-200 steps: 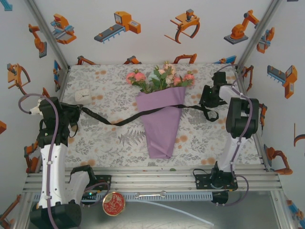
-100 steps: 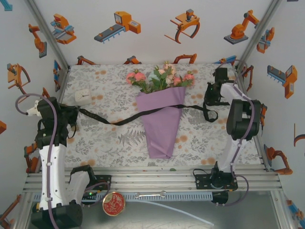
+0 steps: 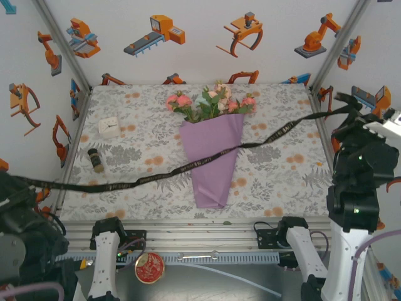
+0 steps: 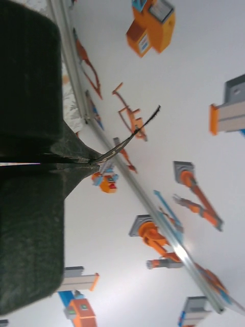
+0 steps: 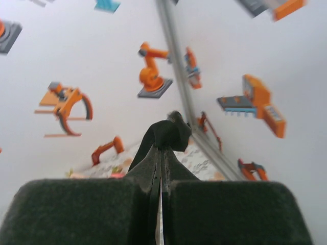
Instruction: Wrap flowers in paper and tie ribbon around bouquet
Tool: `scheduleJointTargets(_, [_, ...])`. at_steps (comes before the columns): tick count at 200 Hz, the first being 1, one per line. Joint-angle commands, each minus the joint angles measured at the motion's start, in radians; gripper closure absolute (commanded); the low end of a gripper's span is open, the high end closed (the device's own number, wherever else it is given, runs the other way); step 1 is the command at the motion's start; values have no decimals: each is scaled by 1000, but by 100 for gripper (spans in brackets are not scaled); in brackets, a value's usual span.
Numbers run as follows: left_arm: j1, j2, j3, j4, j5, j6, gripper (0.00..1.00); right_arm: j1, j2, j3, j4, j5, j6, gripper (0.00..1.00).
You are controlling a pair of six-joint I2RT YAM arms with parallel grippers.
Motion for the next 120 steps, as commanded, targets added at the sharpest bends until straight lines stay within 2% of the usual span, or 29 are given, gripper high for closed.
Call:
scheduleJointTargets(1, [-73, 47, -24, -4, -158, 97, 100, -3, 66, -34, -46, 134, -50, 100])
scheduleJointTargets(36, [-230, 96, -132, 16, -211, 92, 100, -3, 110, -108, -60, 121, 16, 100])
scheduleJointTargets(56, [-279, 153, -206, 13, -197, 33, 100, -4, 142, -186, -54, 122, 64, 100])
scheduleJointTargets(95, [-262, 338, -365, 54, 17, -171, 100, -21, 247, -335, 10, 150, 147, 100])
scheduleJointTargets(105, [-227, 404, -418, 112, 107, -219, 100, -35, 291, -378, 59, 138, 176, 100])
scheduleJointTargets(120, [-142, 540, -484, 224, 290, -301, 100, -64, 395, -399, 129, 56, 210, 100])
